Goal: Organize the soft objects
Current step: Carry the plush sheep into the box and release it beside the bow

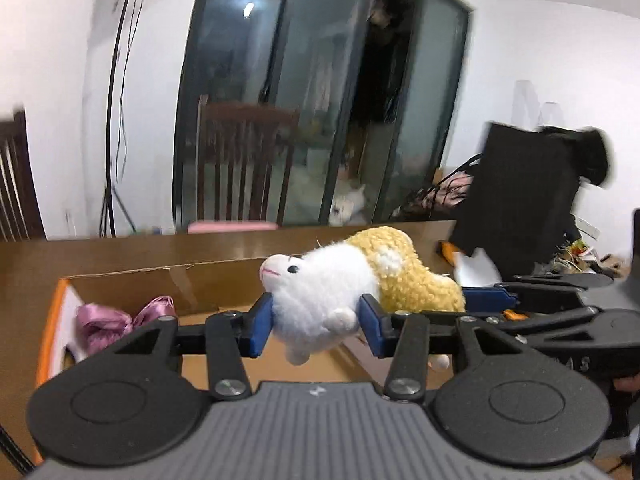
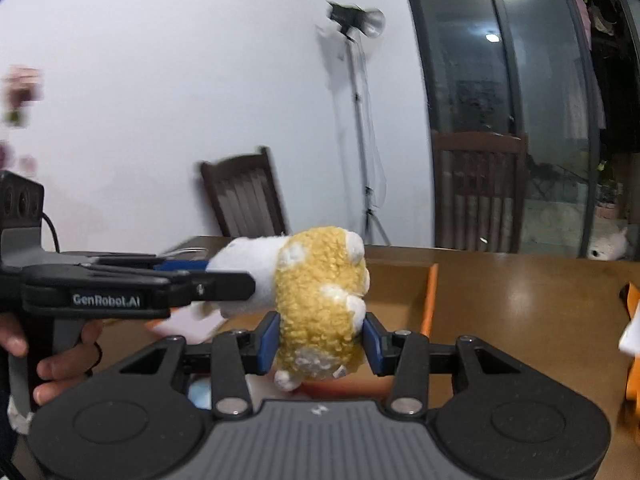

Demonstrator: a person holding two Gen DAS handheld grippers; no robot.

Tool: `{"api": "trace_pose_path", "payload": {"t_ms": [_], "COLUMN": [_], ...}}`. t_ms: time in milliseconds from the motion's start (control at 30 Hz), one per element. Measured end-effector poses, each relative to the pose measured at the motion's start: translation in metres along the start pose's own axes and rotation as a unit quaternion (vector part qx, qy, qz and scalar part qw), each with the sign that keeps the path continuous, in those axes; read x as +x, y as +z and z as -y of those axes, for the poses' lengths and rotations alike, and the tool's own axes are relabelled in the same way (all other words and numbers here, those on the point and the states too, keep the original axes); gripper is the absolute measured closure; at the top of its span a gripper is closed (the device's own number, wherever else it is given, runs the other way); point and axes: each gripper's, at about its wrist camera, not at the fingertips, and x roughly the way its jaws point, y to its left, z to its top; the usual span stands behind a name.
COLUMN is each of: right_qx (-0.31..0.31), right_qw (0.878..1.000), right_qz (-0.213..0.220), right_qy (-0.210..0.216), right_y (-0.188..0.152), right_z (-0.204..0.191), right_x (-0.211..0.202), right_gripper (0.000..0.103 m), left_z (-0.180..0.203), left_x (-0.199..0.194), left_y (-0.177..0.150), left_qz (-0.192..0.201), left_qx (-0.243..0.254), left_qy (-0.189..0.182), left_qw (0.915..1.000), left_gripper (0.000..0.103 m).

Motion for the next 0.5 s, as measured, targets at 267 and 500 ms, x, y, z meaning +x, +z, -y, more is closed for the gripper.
{"api": "trace_pose_path", "payload": {"t_ms": [267, 500], "right_qx": [0.024, -0.056], "right_qw": [0.991, 0.985], "right_qz": [-0.118, -0.126], "right_qy": [-0.051, -0.108], "right_y": [0.029, 0.012], "right_z": [0.051, 0.027], "right_x": [0.150, 0.169], "right_gripper": [0.060, 0.053], "left_z": [-0.062, -0.070], "left_x": [0.134, 0.148], "left_y": [0.018, 0.013], "left_qz": [-0.094, -0.123], "left_qx": [-0.048, -0.059], "left_qy": [0.024, -0.001], "left_qw": [0.9941, 0.9906], "left_gripper": [0.056, 0.047]}}
